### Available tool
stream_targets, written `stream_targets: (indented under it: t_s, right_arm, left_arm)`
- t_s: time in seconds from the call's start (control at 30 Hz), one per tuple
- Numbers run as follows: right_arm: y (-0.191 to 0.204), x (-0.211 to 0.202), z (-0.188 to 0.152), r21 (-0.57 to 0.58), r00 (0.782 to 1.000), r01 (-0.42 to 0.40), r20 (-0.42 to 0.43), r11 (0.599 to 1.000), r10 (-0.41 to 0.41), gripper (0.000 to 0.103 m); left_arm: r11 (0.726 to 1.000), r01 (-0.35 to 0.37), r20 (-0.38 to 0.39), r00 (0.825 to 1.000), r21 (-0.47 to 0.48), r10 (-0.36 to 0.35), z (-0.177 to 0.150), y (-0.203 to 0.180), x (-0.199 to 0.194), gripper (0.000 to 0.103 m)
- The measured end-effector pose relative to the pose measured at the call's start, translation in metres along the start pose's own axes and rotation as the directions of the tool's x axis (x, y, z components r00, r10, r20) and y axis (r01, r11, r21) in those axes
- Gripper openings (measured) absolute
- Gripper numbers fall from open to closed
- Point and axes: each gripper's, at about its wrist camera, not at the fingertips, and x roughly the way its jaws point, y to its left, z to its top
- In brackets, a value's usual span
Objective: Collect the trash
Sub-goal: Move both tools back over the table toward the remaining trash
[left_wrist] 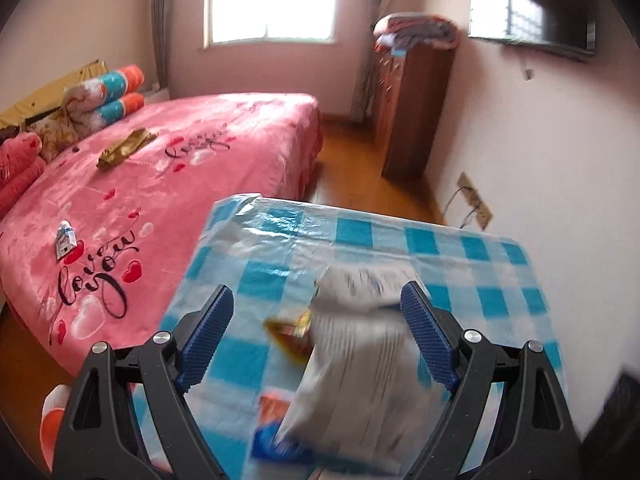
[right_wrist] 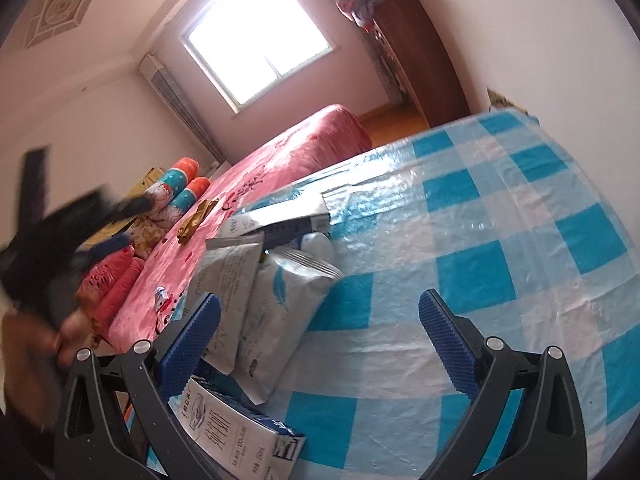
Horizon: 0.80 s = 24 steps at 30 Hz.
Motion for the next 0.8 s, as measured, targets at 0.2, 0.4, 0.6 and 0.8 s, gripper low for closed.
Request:
stream_targets:
  t_s: [0.2,0.4,0.6,0.8]
  right_arm:
    - [-0.015,0.0,0.007,0.023,1.0,0.005,-0.023,1.0,-0.005,0.098]
    - [-0.031,-0.001,0.009,0.057,0.999,0.012,-0.031,0.998,-0.01,0.098]
    - [-0.041,-0.002,0.012,0.072,0.999,0.035,-0.038,0.997,-0.032,0.098]
    - [-0.05,-0.004,0.015,0.082,0.997,0.073,-0.036,0.994,-0.07,0.098]
  left_arm:
    - [0.996,-0.085,-0.146,0.985,0.027,0.088,0.03,-0.031,0.086,0.084]
    - [0.991,-0.137,-0.279,0.951,-0.005,0.13,0.027,-0.025,0.139,0.072]
    - [0.995,-0.076,-0.307,0.95,-0.068,0.051,0.009,-0.022,0.143,0.058]
    - [0.997,0.034,-0.344,0.937,-0.073,-0.057,-0.02,-0.042,0.126,0.057]
